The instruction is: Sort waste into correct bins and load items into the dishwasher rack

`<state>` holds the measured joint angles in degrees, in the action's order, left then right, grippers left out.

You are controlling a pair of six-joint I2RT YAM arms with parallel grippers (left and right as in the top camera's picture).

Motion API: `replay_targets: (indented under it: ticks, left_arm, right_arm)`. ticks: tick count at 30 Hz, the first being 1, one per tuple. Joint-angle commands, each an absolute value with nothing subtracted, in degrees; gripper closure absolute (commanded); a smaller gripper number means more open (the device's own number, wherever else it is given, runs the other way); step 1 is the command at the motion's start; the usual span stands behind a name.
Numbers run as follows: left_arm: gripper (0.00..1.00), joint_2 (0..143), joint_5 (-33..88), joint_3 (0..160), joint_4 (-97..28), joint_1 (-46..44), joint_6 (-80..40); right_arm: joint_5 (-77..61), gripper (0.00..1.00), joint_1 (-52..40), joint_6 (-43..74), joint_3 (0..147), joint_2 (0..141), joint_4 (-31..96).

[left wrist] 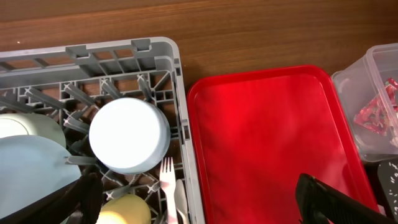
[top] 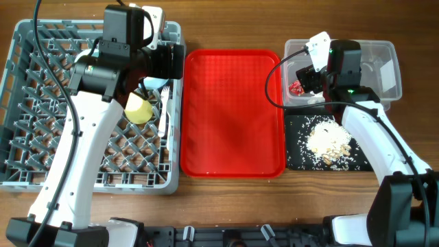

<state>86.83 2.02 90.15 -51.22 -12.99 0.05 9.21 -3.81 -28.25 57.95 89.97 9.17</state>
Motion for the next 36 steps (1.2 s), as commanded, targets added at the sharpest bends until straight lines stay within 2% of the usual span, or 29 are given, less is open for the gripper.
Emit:
replay_targets:
  ticks: [1, 19, 26, 36]
  left_arm:
    - [0.0, 86.78, 3.81, 90.0, -51.22, -12.58, -0.49]
    - [0.0, 86.78, 3.81, 90.0, -51.22, -12.58, -0.49]
    - [0.0, 86.78, 3.81, 90.0, -51.22, -12.58, -0.49]
    - [0.0, 86.78, 3.81, 90.0, -51.22, -12.58, -0.49]
  right_arm:
    - [8.99, 0.0, -3.68, -28.51, 58.78, 90.54, 9.06]
    - [8.97, 0.0, -3.68, -28.49, 58.76, 87.55, 10.81]
    - [8.99, 0.0, -3.68, -28.49, 58.76, 74.65, 11.66]
    - [8.99, 0.0, -3.68, -28.49, 58.76, 43.44, 11.66]
